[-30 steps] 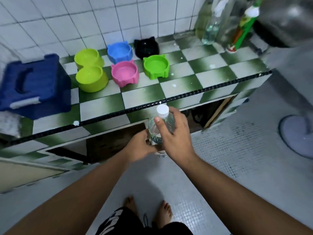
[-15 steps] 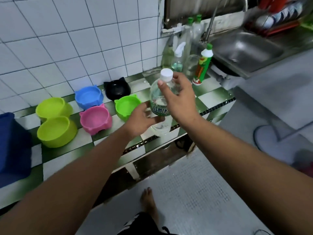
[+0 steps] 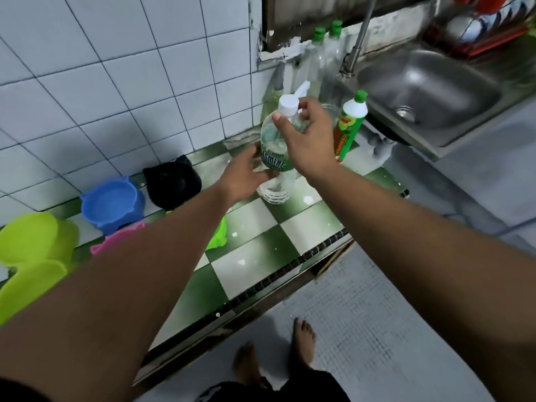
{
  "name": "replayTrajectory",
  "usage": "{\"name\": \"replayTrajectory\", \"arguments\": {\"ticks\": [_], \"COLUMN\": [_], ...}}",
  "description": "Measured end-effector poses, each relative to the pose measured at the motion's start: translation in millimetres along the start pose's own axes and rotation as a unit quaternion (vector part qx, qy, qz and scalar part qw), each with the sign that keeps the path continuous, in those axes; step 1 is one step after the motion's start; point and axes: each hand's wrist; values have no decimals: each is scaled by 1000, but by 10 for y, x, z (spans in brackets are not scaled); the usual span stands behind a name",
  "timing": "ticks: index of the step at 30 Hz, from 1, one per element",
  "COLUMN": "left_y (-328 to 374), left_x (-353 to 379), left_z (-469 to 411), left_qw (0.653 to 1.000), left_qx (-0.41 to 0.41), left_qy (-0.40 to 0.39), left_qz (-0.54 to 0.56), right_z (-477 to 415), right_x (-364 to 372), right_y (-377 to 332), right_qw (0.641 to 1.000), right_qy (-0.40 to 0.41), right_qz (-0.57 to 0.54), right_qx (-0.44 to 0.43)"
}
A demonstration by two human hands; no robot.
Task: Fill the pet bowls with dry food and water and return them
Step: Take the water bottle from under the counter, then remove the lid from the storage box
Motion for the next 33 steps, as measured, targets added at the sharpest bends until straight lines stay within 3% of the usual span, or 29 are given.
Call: {"name": "replayTrajectory", "arguments": {"ticks": [4,14,20,24,29,33], "left_y": [112,273,220,157,-56,-165], "left_x": [54,166,-103,-409,-1031,-1566], "left_z": [-96,-4,326,900,1810,2714], "left_qw": [999,995,990,986,964,955], "left_qx": [-12,-60,-78,-80,-53,-87], "left_qy": [33,76,112,139,210,269], "left_qz": [5,-27,-41,-39,-156,-88], "right_z": [-232,-361,91,637,1395,1921], "right_x": [34,12,110,604,1456,2181], "right_y": [160,290,-2,-248,-597,-852], "right_qw": [999,998,976,965,967,962], "right_qy": [-38,-31,48,-12,-138,-198], "right_qz": [12,24,80,75,68,15], "right_qx": [-17,-45,-197,-250,-201,-190]}}
Point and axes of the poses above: each hand's wrist, its own z-axis away from the middle knuckle, its own x-axis out of the palm, y = z × x, and after that the axes turned 7 degrees about -y, right-handed
